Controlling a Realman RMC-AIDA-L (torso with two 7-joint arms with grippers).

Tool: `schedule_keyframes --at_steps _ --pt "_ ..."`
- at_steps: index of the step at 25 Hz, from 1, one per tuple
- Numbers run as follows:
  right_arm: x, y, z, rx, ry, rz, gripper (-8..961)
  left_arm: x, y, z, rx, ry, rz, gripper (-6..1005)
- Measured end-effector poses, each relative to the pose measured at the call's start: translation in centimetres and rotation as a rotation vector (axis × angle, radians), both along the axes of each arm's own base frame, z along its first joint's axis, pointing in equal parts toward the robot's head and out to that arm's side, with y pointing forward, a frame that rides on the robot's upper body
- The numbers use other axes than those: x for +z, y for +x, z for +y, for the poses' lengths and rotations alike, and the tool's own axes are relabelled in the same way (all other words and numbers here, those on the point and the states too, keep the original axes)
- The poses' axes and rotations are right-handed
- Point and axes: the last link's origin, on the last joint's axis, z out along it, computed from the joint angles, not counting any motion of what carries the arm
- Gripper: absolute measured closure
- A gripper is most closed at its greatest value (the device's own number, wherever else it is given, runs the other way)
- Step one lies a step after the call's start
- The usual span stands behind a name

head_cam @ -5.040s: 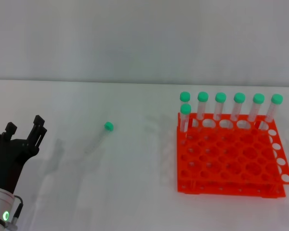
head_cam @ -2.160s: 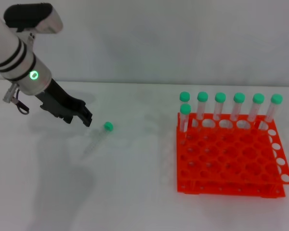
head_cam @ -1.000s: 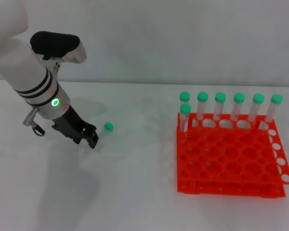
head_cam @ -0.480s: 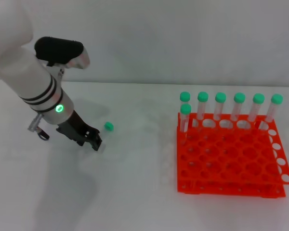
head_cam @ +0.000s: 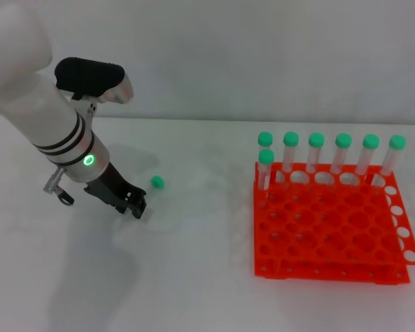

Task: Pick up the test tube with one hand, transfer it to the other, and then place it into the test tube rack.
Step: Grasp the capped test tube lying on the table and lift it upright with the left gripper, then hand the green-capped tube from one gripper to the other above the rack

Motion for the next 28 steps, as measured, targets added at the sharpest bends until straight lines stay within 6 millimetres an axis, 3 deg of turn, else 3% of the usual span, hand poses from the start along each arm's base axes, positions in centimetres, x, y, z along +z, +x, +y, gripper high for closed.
schedule_keyframes --at_steps 7,12,18,23,28 --pt "0.0 0.0 0.0 -0.002 0.001 0.0 202 0.3 -0.5 -0.1 0.024 0.016 -0.003 675" --pt "0.2 0.2 -0.3 -0.003 0.01 0.005 202 0.3 -0.8 -0.2 0.024 0.019 -0.003 796" --pt "0.2 0.3 -0.3 -0.007 0.011 0.008 202 0.5 -0.6 0.3 -0.005 0.041 -0.011 800" --pt "0.1 0.4 -0.4 -0.009 0.01 0.011 201 0.5 0.1 1.4 -0.063 0.108 -0.11 802" --pt "0.1 0.5 -0.5 -0.012 0.012 0.015 201 1.5 0.4 2.8 -0.194 0.29 -0.306 802"
